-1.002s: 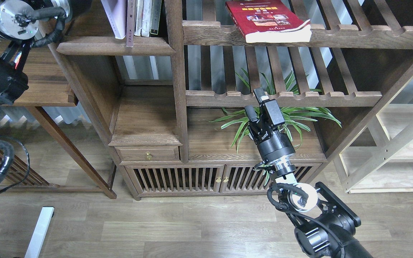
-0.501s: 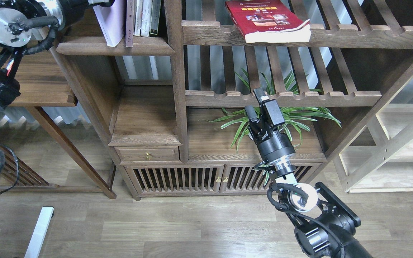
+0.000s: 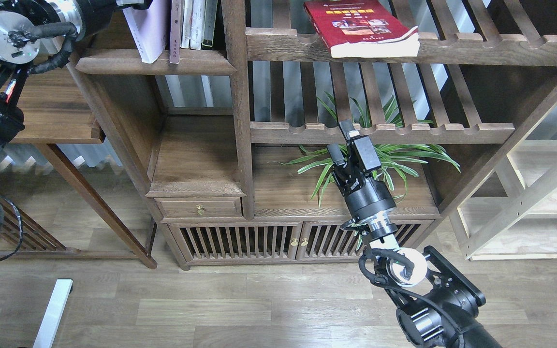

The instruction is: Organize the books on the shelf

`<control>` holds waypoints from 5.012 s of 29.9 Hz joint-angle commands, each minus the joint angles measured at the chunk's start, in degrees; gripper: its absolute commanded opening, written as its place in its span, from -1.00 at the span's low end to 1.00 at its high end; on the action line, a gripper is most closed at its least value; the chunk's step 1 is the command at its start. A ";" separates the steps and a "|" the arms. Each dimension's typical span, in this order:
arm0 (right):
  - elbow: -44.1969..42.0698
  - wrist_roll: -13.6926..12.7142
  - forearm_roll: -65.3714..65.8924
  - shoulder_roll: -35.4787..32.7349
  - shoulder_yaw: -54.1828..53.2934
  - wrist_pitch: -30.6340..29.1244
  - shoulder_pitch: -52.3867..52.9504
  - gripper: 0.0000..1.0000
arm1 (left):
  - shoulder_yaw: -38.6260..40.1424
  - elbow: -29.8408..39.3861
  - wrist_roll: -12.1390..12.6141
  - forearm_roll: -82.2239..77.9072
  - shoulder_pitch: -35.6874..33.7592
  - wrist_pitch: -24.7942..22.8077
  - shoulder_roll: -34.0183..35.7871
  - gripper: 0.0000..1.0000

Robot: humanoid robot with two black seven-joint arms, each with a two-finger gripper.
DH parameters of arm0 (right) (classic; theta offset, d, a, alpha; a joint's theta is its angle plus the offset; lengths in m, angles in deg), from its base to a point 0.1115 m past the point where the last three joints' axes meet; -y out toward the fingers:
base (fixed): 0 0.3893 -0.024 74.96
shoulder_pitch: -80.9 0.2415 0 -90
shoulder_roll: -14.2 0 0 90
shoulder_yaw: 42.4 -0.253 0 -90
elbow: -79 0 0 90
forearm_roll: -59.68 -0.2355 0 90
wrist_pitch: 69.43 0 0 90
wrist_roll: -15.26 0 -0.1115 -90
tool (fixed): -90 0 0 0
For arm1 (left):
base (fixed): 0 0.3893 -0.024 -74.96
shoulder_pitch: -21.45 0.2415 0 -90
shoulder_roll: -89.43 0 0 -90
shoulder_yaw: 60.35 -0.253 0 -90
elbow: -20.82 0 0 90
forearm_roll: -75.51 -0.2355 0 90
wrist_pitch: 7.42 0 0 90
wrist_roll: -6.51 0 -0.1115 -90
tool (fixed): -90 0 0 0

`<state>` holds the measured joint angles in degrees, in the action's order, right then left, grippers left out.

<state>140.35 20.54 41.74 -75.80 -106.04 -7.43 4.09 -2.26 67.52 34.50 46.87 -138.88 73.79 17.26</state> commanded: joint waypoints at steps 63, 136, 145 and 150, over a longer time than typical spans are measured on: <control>0.00 0.00 0.27 0.00 0.18 0.00 -0.62 0.97 | 1.68 6.38 0.00 0.07 -0.42 2.73 1.42 0.98; 0.08 -0.18 2.82 0.00 0.27 0.00 -1.67 0.98 | 21.80 51.29 0.00 6.66 27.87 0.97 8.71 0.98; 0.08 -0.18 3.97 0.00 0.09 0.00 -2.90 0.98 | 24.44 52.18 0.00 8.16 39.56 -11.24 7.14 0.98; -0.09 -0.18 4.32 0.00 0.36 0.00 -2.99 0.98 | 25.76 52.00 0.00 8.25 44.39 -12.91 1.17 0.98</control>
<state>140.41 20.37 45.77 -75.80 -105.92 -7.43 1.17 23.05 119.60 34.51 55.08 -97.26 61.93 22.12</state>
